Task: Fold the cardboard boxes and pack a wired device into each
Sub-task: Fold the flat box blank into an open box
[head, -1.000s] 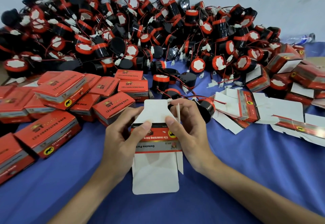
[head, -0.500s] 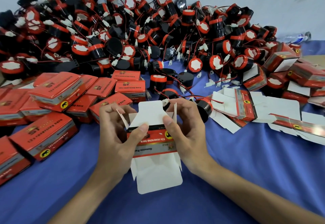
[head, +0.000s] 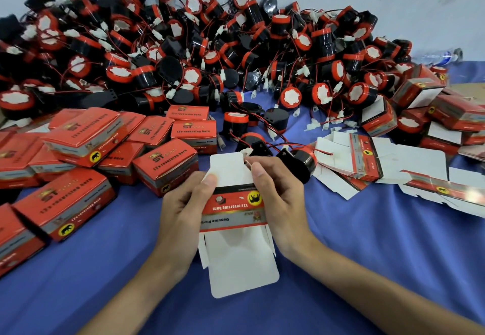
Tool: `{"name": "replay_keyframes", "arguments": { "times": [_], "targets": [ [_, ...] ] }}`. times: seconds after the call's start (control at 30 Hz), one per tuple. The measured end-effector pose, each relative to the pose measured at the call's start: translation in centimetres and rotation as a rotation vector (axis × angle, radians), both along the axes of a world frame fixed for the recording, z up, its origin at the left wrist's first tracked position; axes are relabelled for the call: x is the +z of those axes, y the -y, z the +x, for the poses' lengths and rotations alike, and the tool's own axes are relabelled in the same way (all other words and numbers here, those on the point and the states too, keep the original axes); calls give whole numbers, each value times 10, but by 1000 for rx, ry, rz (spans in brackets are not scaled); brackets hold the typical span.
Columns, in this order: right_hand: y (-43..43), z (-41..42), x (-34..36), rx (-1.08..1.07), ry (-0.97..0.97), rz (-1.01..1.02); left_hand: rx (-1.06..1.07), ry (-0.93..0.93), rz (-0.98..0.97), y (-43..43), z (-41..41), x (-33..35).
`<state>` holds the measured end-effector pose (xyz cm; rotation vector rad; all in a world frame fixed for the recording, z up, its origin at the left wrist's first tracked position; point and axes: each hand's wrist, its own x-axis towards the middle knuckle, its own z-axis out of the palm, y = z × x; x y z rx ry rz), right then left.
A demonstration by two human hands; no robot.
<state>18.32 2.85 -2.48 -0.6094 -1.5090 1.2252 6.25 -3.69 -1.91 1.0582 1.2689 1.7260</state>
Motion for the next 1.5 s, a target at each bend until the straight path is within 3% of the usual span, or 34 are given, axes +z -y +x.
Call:
{"name": "replay_keyframes", "arguments": {
  "times": [0.13, 0.47, 0.9, 1.03, 1.23, 1.4, 1.5],
  "targets": [
    [-1, 0, 1, 31, 23, -32, -35, 133, -99, 0, 3, 0],
    [2, 0, 3, 10, 41, -136, 49, 26, 37, 2, 1, 3],
    [12, 5, 4, 107, 161, 237, 83, -17, 82, 3, -2, 3],
    [15, 3, 0, 106, 231, 188, 105, -15, 89, 1, -5, 2],
    [17, 1, 2, 80, 146, 120, 141, -74, 109, 3, -3, 5],
    [10, 1, 3, 135, 78, -15, -31, -72, 62, 5, -2, 1],
    [4, 1, 1, 92, 106, -17, 8, -111, 52, 4, 2, -2]
  ]
}}
